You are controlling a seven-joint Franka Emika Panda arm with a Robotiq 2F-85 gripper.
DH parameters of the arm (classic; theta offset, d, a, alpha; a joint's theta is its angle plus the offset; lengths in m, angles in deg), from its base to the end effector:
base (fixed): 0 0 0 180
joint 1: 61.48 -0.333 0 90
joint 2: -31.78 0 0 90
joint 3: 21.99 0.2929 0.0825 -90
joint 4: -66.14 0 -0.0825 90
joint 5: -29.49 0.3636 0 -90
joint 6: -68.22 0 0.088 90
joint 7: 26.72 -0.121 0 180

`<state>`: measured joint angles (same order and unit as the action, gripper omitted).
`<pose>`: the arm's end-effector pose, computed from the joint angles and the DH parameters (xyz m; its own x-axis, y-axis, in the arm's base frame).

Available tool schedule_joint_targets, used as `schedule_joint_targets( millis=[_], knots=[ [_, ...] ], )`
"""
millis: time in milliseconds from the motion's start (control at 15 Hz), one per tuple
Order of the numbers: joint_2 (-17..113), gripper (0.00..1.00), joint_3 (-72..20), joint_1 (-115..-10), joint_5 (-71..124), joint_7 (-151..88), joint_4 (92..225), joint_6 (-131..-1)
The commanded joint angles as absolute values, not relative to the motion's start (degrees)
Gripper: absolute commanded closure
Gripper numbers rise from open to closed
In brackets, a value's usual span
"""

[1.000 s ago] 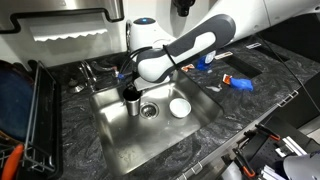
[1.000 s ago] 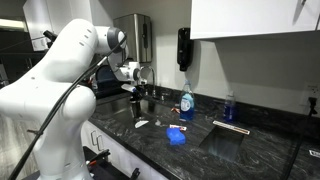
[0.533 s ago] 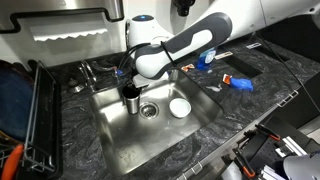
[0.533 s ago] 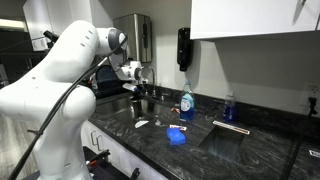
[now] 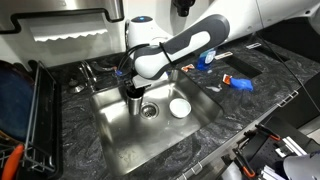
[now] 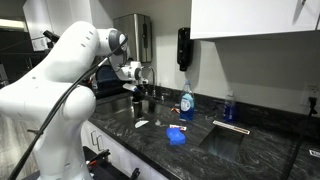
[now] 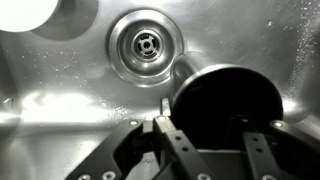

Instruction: Put the silver cup under the faucet head, open the tap using the faucet handle on the right and then close it

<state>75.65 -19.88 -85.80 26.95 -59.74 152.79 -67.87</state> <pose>0.6216 0.3038 0.2018 0.9915 -0.0976 0.0863 -0.0939 -0.9945 -0.0463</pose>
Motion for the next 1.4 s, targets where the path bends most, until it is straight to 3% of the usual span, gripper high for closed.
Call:
schedule_joint_targets(
  millis=[0, 133, 267, 1333],
  knots=[
    [76.72, 0.19, -19.70, -85.67, 27.36, -58.99, 150.38, -66.23],
    [76.44, 0.05, -19.79, -85.84, 27.20, -59.12, 150.35, -66.30],
    [76.24, 0.00, -19.81, -85.90, 27.16, -59.17, 150.20, -66.29],
    [68.04, 0.00, -17.72, -85.70, 27.27, -57.80, 149.18, -57.05]
  ],
)
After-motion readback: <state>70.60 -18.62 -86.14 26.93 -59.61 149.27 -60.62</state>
